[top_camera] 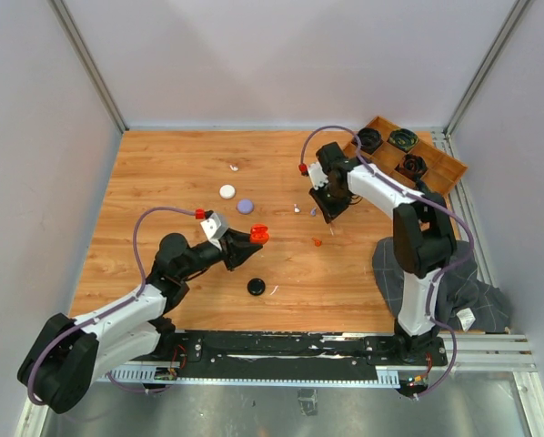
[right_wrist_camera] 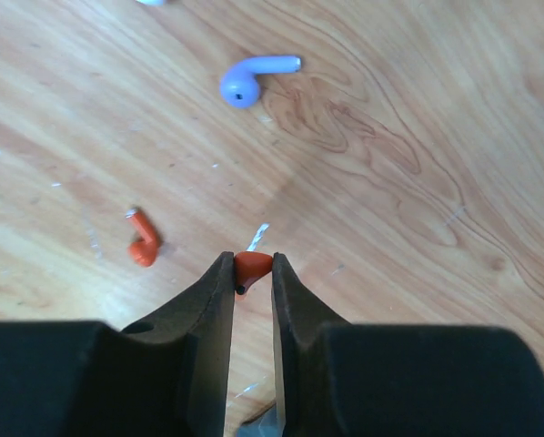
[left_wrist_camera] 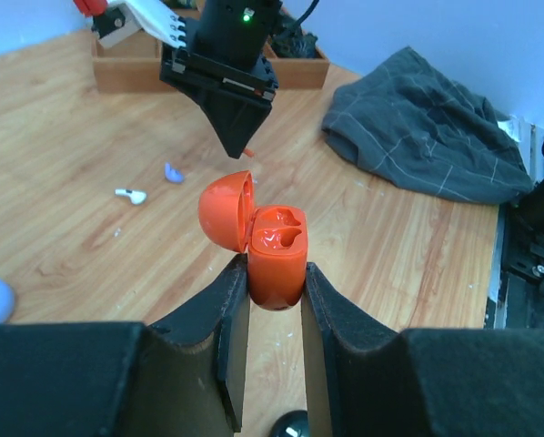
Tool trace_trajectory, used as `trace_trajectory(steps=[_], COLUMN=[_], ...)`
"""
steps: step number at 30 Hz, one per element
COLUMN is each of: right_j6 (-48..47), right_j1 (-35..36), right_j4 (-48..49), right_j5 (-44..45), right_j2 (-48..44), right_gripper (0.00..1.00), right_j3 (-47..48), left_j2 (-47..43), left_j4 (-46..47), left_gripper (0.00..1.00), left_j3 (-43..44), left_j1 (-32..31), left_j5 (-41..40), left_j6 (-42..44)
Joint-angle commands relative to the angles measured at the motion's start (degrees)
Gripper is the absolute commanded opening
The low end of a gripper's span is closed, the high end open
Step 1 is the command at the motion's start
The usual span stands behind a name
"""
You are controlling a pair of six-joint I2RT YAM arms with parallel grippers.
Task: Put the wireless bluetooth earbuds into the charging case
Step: Pick up the earbud from the center of the board.
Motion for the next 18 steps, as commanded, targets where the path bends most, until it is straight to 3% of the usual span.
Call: trace_trajectory(steps=[1,4,18], right_j6=[4.26,5.64,12.52], right_j1=[2.30,3.80,12.17], right_j4=[1.82,2.90,14.62], right_j5=[0.34,0.19,-0.91], right_j2=[-8.30,-12.60,-32.65], right_gripper=[0.15,0.14,0.13], right_j3=[-0.91,-1.64,-7.91], left_j2=[-1.92,-3.20,-4.01], left_j4=[10.69,15.47,19.81], left_gripper=[0.03,0.03,0.00], left_j3=[-2.89,-4.86,-3.39], left_j1=[0.18,0.18,-0.58], left_j5=[-0.31,-0.43,-0.81], left_j6=[0.80,1.68,12.59])
